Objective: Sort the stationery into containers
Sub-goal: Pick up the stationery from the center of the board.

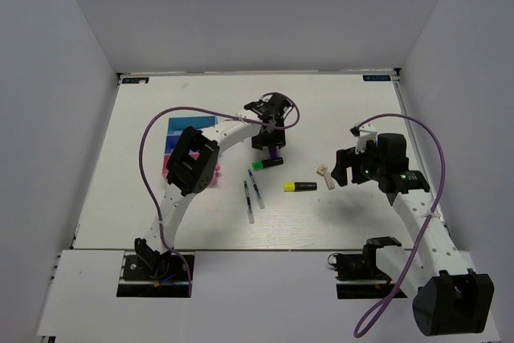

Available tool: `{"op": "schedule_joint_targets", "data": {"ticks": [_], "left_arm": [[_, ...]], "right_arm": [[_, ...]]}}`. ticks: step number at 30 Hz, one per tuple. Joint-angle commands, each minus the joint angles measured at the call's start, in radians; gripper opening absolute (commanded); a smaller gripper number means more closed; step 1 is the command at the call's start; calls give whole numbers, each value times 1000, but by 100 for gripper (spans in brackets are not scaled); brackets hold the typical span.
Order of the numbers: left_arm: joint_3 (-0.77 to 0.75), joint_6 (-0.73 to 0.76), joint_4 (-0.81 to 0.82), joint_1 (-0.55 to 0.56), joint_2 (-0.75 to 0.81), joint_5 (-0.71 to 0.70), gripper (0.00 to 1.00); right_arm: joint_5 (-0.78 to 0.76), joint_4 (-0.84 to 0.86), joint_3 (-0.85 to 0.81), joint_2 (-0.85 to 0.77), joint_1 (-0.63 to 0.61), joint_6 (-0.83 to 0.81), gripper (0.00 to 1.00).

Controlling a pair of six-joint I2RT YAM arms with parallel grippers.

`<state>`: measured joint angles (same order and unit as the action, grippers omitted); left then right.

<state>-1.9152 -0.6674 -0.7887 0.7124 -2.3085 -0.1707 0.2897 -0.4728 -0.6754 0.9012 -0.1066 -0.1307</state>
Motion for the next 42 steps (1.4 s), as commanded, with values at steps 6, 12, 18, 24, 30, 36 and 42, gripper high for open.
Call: {"op": "schedule_joint_targets", "data": {"ticks": [6,12,18,24,30,36,42], "left_arm": [[-44,-15,-6,21,-19,-82,67],[-61,-3,-89,36,-46,-139,64],[-27,19,-135,42,-51,-202,62],[7,22,-139,44,-52,-220,60],[12,37,-135,44,-75,-197,31],[27,54,-124,42,-60,-194,13],[28,147,-100,39,105,-223,0]], "right_arm": [[-18,-3,-44,-8,-11,5,84],[-24,-4,-44,-19,-13,8,84],[-24,-4,-43,-21,-11,8,84],[-23,-3,-43,-21,-12,8,84],[-23,-6,-39,-24,-12,9,84],[-21,-3,-39,-25,-8,9,83],[-17,-6,-38,-27,-10,6,83]]}}
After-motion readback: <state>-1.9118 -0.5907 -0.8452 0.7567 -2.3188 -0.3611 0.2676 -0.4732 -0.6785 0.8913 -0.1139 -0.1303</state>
